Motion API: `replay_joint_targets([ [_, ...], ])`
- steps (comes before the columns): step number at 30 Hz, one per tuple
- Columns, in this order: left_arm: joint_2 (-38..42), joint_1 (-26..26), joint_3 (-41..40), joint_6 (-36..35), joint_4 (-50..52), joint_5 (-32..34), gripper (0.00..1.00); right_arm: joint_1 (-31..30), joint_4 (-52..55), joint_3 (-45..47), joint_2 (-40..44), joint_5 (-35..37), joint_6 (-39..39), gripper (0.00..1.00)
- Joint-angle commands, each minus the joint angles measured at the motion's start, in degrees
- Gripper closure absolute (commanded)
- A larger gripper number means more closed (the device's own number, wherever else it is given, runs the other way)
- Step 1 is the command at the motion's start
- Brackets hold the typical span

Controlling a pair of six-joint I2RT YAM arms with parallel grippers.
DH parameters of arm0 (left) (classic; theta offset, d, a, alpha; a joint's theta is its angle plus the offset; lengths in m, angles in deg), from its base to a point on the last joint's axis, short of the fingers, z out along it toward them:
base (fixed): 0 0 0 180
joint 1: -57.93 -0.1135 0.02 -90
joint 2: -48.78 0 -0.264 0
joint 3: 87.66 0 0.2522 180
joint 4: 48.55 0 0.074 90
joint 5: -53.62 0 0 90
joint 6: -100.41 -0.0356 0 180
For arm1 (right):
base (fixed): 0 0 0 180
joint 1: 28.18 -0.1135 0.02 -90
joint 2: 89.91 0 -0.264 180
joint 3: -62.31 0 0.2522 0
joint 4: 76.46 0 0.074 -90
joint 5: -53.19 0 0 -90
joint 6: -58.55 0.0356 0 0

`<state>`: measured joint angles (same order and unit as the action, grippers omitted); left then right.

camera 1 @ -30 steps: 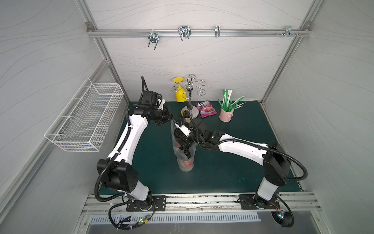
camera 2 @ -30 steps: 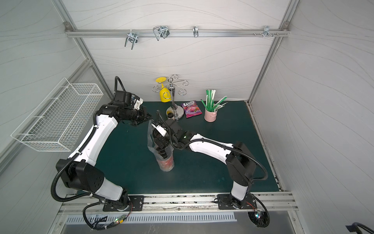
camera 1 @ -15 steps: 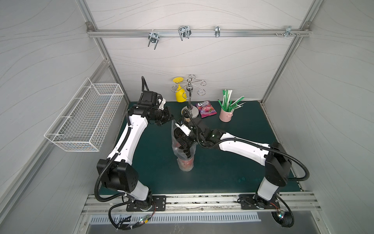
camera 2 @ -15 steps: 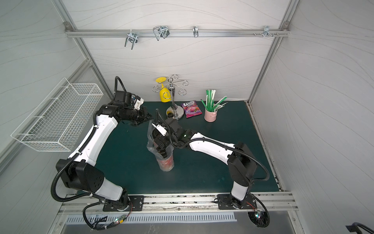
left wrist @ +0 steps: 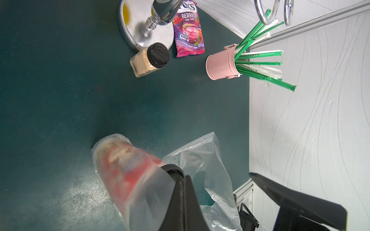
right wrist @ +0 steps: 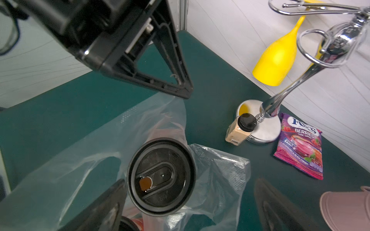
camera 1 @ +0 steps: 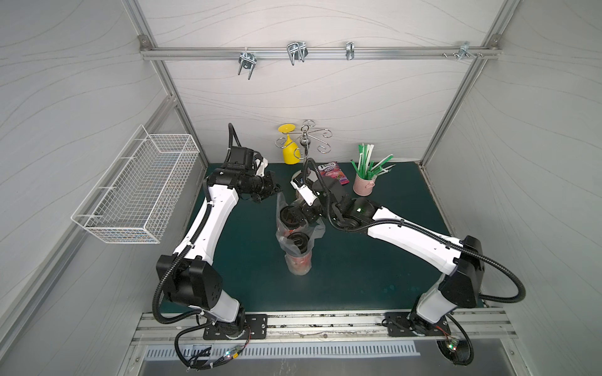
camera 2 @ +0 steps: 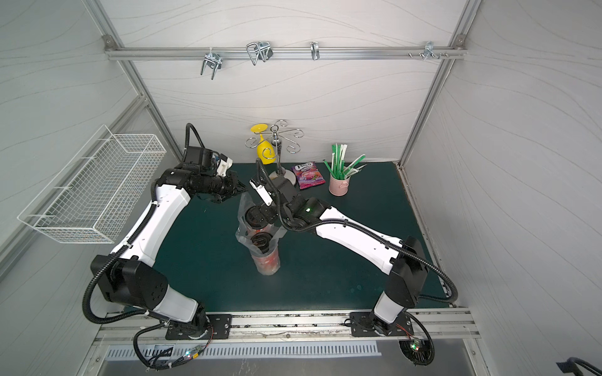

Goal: Pack milk tea into plastic carrier bags
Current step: Place the milk tea cup in the plastic carrier bag, then move the plastic carrier bag to the center of the board.

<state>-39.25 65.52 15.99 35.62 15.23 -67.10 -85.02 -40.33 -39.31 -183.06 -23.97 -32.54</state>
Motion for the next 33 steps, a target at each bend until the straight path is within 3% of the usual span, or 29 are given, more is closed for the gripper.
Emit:
replay_joint_targets([
  [1,0.5,0.1,0.0,-1.0,-1.4,-1.0,1.0,3.0,12.5,-3.0,1.0,0.0,7.0,0.01],
  [6,0.3,0.1,0.0,-1.0,-1.5,-0.9,1.0,5.9,19.9,-2.7,1.0,-9.7,12.7,0.01],
  [9,0.0,0.1,0.2,-1.0,-1.8,-0.9,1.0,6.4,20.3,-2.3,0.6,-16.3,14.2,0.08],
  [13,-0.5,0.1,0.5,-0.6,-2.0,-1.1,1.0,6.3,22.5,-4.7,-1.1,-17.1,14.8,0.33],
  [15,-0.6,0.1,0.5,-0.3,-2.3,-1.1,1.0,6.3,23.0,-5.0,-0.8,-14.7,15.9,0.55],
  [17,-1.0,0.1,0.7,0.0,-2.6,-1.3,1.0,5.9,22.9,-4.8,0.2,-13.5,16.8,0.7],
  [24,-3.4,1.2,2.6,1.2,-2.8,-1.7,1.0,3.1,23.4,-5.0,3.1,-6.8,19.0,0.97],
  [33,-5.5,2.9,5.6,1.6,-1.9,-1.3,1.0,2.8,23.9,-5.0,5.2,-6.0,20.3,1.0],
])
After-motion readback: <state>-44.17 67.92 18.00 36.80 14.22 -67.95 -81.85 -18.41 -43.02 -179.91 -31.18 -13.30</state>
